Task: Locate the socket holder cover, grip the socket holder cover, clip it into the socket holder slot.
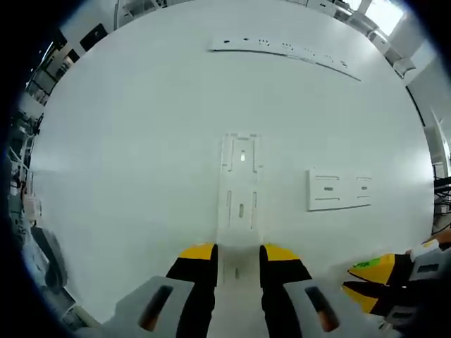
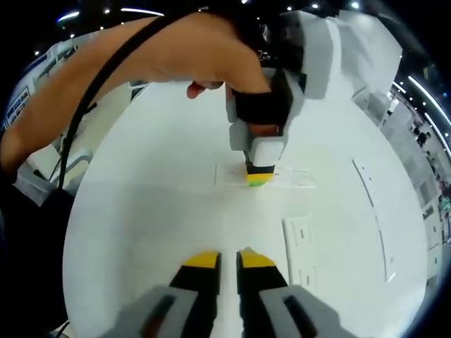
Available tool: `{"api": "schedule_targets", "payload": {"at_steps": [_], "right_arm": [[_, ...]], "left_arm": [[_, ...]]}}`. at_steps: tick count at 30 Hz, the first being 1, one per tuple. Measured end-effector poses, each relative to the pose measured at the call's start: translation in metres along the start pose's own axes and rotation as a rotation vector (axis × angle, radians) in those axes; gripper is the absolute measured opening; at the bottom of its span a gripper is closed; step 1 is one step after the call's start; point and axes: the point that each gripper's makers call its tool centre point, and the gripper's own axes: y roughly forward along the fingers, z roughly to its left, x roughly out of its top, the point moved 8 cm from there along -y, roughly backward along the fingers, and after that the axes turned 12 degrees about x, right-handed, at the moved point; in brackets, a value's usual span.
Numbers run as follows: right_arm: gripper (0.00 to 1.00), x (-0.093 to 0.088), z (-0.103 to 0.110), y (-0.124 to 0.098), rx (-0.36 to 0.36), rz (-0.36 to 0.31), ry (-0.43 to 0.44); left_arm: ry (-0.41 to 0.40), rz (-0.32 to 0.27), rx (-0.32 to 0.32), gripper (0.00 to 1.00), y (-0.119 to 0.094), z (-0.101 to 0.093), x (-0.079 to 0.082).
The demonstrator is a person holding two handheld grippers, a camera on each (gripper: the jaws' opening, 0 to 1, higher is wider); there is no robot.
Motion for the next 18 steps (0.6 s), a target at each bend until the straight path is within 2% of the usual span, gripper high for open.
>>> {"api": "schedule_targets", "payload": {"at_steps": [3,11,18], "right_arm": [[0.11,0.0007,-0.0008,-0.0003,0.0,-0.003,-0.001],[0.11,-0.0018,0.0042,0.0008,0.003,0.006,-0.008],[0.11,-0.0008,0.0065,0.0009,0.005,0.007,-0.011]], "left_arm": [[0.023,-0.001,-0.002,0.24,0.0004,0.0001,0.0017],[0.021,0.001,-0.003,0.24,-0.0005,-0.0029,-0.0026],[0.017,-0.003,-0.002,0.24,0.0,-0.0001,0.0019]]}}
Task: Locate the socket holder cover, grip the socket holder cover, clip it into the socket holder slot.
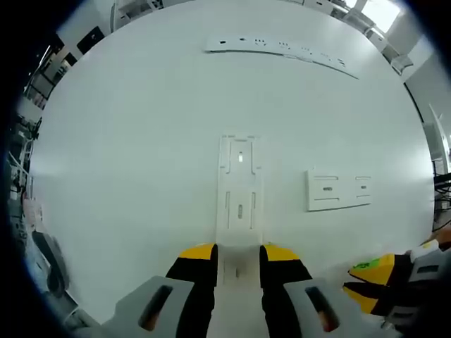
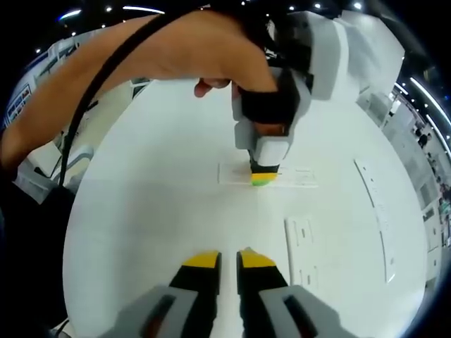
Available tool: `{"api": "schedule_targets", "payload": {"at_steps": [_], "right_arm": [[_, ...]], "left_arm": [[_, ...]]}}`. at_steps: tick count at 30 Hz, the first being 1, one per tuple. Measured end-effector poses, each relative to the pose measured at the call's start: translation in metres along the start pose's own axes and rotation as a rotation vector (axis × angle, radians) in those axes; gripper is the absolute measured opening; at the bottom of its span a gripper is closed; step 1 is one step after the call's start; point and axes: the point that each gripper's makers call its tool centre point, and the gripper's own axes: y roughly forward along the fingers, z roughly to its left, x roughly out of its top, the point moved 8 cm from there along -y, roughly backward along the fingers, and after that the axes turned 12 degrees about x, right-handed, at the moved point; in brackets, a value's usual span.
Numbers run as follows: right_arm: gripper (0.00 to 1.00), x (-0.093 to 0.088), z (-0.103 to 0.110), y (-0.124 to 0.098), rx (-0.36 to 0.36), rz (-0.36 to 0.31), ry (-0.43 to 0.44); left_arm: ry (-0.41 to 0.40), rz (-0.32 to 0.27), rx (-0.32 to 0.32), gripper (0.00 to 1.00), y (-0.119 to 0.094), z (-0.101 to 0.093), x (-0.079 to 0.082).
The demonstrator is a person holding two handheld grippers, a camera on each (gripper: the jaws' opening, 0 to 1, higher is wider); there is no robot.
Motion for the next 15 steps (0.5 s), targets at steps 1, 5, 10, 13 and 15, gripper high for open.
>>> {"api": "schedule_targets", "payload": {"at_steps": [1,5,10,13,15], "right_arm": [[0.11,-0.0003,0.0006,0.0001,0.0,0.001,0.0],[0.11,-0.0007,0.0019,0.0005,0.0,0.004,-0.001],[0.11,0.0,0.003,0.0009,0.003,0.006,-0.004],[0.11,-0.0002,0.0027,0.0008,0.001,0.007,-0.004],[0.11,0.0001,0.002,0.0006,0.001,0.006,-0.003]], "left_arm": [[0.002,-0.001,0.0,0.24,0.0001,0.0006,0.0009],[0.01,-0.012,-0.003,0.24,-0.0007,0.001,-0.0002],[0.009,-0.038,-0.007,0.25,-0.0011,0.0014,-0.0004],[0.01,-0.041,-0.007,0.25,-0.0012,0.0011,-0.0009],[0.007,-0.041,-0.008,0.25,-0.0014,0.0003,-0.0026]]}}
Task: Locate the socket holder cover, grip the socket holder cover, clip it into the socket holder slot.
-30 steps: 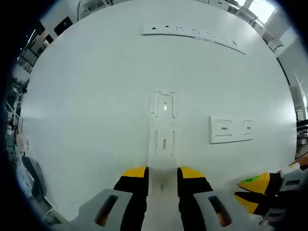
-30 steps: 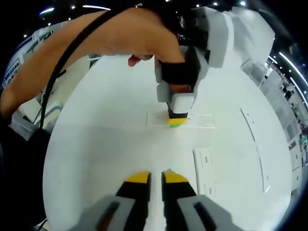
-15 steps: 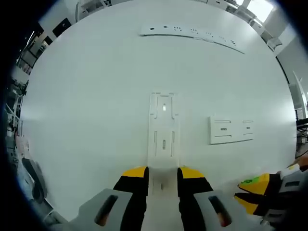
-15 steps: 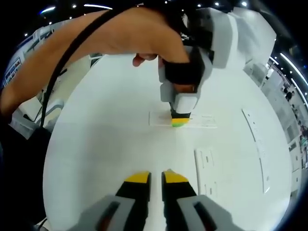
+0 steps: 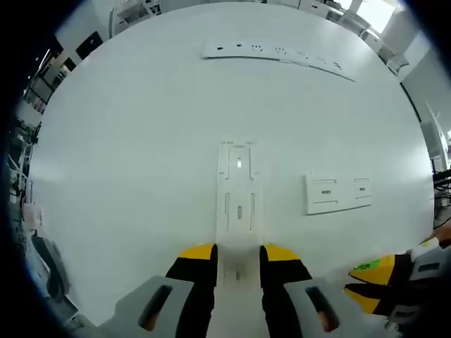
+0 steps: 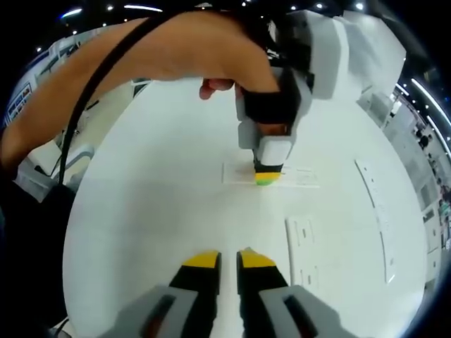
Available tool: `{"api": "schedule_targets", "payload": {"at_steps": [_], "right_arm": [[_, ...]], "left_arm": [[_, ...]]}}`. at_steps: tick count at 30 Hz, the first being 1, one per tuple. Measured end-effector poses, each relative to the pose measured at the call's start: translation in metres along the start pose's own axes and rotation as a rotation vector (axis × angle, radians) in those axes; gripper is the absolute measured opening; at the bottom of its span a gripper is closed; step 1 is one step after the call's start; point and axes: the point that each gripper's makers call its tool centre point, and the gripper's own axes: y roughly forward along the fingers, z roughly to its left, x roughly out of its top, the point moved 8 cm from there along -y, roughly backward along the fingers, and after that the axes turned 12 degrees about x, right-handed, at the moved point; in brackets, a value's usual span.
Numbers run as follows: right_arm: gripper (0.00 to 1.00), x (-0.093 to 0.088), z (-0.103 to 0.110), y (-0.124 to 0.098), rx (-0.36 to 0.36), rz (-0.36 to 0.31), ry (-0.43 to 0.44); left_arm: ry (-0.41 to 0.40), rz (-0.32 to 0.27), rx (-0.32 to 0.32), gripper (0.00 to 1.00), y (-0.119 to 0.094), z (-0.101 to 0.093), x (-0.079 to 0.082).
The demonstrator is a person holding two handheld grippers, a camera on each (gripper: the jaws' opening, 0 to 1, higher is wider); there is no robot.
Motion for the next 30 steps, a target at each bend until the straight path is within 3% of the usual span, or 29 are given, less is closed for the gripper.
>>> {"api": "schedule_targets", "payload": {"at_steps": [18,21,22,26,30], "right_arm": [[0.11,0.003,-0.008,-0.001,-0.006,-0.003,0.011],[0.11,0.002,-0.008,0.0,-0.006,-0.003,0.01],[0.11,0.002,-0.008,0.0,-0.006,-0.002,0.011],[0.11,0.001,-0.008,0.0,-0.008,-0.004,0.013],[0.11,0.0,-0.008,0.001,-0.008,0.0,0.016]], "left_arm": [[-0.05,-0.054,0.007,0.24,0.001,-0.005,0.005],[-0.067,-0.104,0.013,0.24,0.002,-0.006,0.008],[-0.062,-0.077,0.007,0.24,0.002,-0.007,0.007],[-0.056,-0.071,0.009,0.24,0.004,-0.009,0.007],[-0.069,-0.105,0.005,0.24,0.006,-0.011,0.01]]}}
